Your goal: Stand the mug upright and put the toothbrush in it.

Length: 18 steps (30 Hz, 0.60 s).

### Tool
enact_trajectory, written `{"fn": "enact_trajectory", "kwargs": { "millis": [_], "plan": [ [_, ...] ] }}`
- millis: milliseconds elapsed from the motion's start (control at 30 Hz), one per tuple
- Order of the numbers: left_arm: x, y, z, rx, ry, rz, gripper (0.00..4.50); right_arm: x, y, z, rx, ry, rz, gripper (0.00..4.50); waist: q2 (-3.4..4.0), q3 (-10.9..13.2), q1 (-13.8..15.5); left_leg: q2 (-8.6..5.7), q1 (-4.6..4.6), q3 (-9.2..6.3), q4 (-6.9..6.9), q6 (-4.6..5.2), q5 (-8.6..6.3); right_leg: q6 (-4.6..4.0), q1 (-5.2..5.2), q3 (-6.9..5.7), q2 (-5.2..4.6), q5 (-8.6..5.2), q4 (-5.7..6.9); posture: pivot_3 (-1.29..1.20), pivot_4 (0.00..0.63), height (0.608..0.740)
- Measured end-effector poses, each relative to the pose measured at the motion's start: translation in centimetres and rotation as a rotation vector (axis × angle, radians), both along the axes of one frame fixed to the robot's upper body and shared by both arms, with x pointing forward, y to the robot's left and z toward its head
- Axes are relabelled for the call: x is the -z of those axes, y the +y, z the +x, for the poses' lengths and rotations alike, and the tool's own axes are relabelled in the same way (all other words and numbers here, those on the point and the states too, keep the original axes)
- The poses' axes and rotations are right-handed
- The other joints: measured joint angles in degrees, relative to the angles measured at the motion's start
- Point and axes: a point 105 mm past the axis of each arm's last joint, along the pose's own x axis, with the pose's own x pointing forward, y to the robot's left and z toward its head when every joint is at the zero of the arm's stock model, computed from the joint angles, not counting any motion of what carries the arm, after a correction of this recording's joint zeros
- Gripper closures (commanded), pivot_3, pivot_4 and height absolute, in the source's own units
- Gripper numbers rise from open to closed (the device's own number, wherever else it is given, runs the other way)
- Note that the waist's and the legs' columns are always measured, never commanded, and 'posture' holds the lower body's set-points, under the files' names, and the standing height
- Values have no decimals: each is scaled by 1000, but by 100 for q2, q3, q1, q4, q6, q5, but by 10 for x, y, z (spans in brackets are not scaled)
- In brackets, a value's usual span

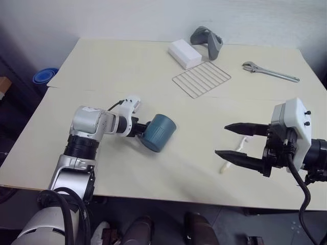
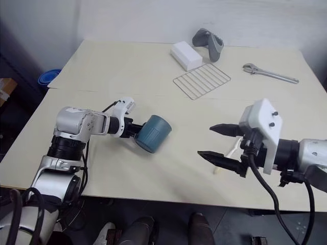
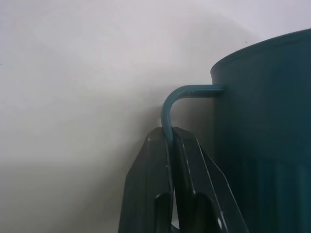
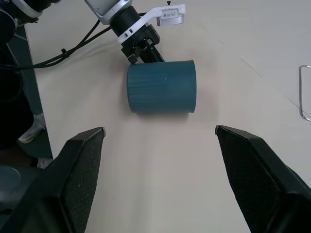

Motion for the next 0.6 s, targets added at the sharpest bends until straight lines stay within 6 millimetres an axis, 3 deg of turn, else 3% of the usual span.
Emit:
{"fn": "enact_trajectory", "kwargs": {
  "millis": [267, 367, 467, 600],
  "plan": [
    [-1, -7, 0, 32, -78, -27, 4463, 3, -1, 0, 9, 11, 2, 699, 7, -5, 23, -2, 8, -7, 1, 1, 0, 0, 16, -3, -3, 0, -7, 0, 150, 740],
    [-7, -26, 1, 54, -220, -116, 4463, 8, -5, 2, 49, 32, 27, 699, 5, -4, 48, -2, -1, -16, 9, 2, -1, 2, 19, -8, -4, 1, -14, 0, 150, 740],
    [-23, -53, -1, 91, -398, -227, 4463, 9, -6, -1, 68, 54, 70, 699, 0, 0, 51, -2, -9, -13, 10, 4, -3, 5, 12, -9, -3, 3, -18, 0, 150, 740],
    [-65, -72, 5, 36, -720, -393, 4463, 9, -11, 4, 129, 45, 112, 699, -2, 1, 22, 6, -3, -2, 10, 2, -4, 6, 14, -8, 3, 3, -33, 0, 150, 740]
  ]
}}
